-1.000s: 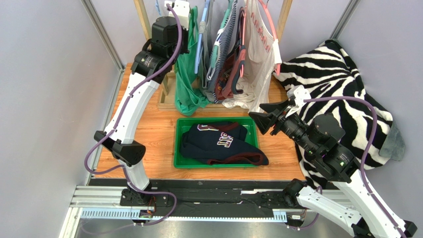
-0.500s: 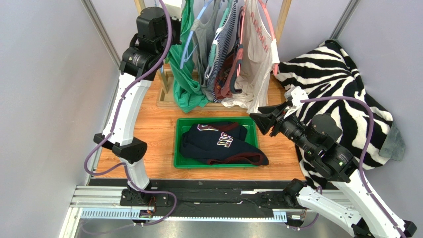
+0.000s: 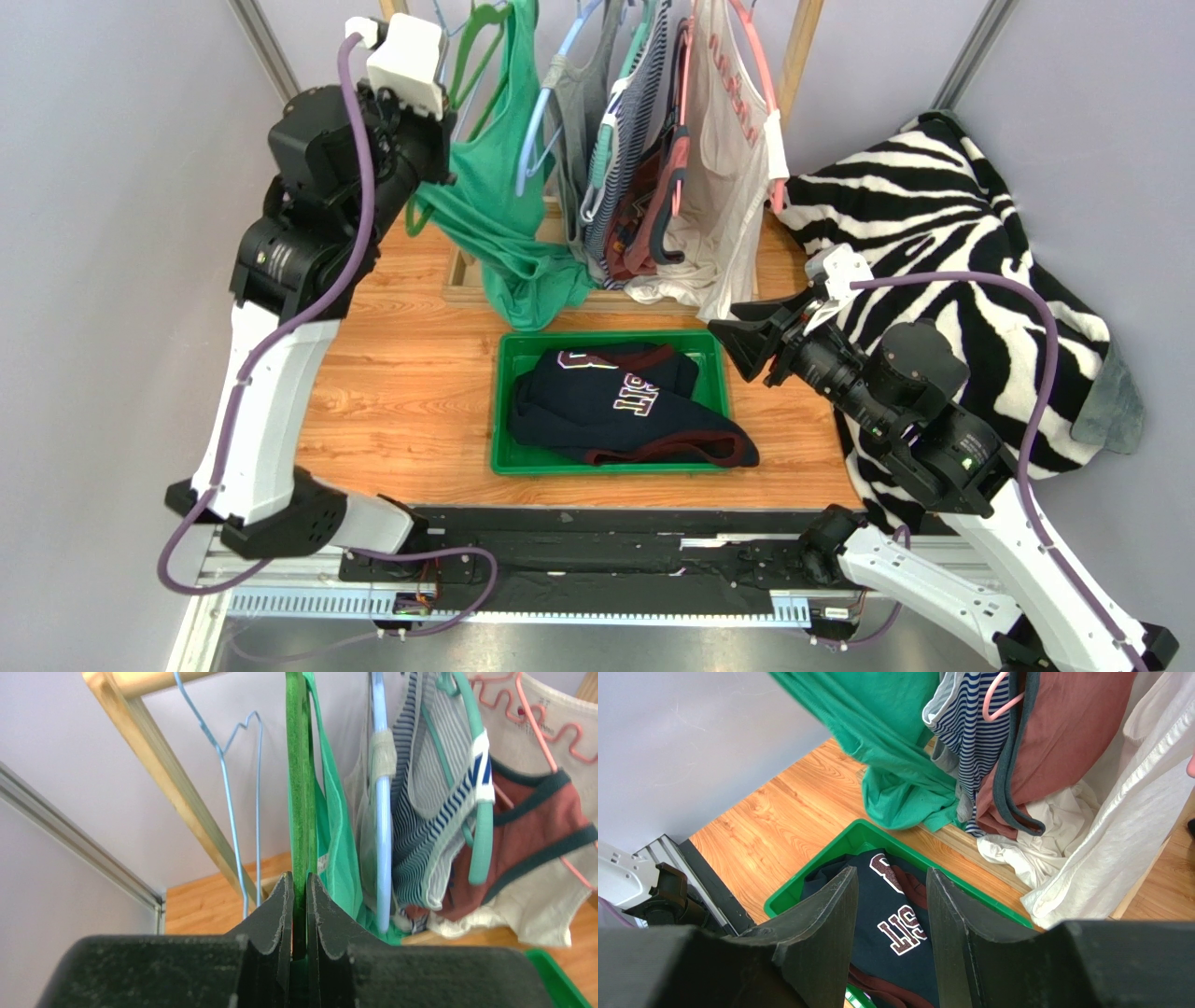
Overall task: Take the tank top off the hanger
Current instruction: Pick up the hanger from the clothesline.
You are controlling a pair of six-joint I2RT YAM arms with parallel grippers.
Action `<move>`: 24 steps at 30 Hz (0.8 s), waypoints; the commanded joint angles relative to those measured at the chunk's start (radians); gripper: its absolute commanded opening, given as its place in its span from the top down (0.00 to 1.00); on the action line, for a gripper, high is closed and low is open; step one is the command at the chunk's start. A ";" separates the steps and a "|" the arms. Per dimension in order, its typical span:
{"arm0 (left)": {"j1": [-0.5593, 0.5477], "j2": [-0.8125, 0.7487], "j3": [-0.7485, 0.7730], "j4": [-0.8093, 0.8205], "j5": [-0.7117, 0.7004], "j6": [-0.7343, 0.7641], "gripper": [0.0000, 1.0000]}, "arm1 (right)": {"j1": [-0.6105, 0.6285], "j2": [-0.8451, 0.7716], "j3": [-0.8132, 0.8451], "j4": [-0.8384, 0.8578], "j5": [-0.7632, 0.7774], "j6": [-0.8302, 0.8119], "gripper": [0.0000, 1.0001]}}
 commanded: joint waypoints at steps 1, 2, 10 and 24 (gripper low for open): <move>0.000 -0.105 -0.077 0.017 0.047 -0.015 1.00 | -0.002 -0.012 0.043 -0.002 0.021 0.011 0.55; -0.004 -0.120 -0.075 0.007 0.065 -0.015 1.00 | -0.002 -0.012 0.045 -0.002 0.020 0.011 0.55; -0.061 -0.206 0.121 -0.005 0.220 0.073 1.00 | -0.003 -0.012 0.049 0.003 0.018 0.021 0.55; -0.061 -0.218 0.503 -0.074 0.443 0.179 1.00 | -0.002 -0.006 0.045 -0.008 0.017 0.049 0.56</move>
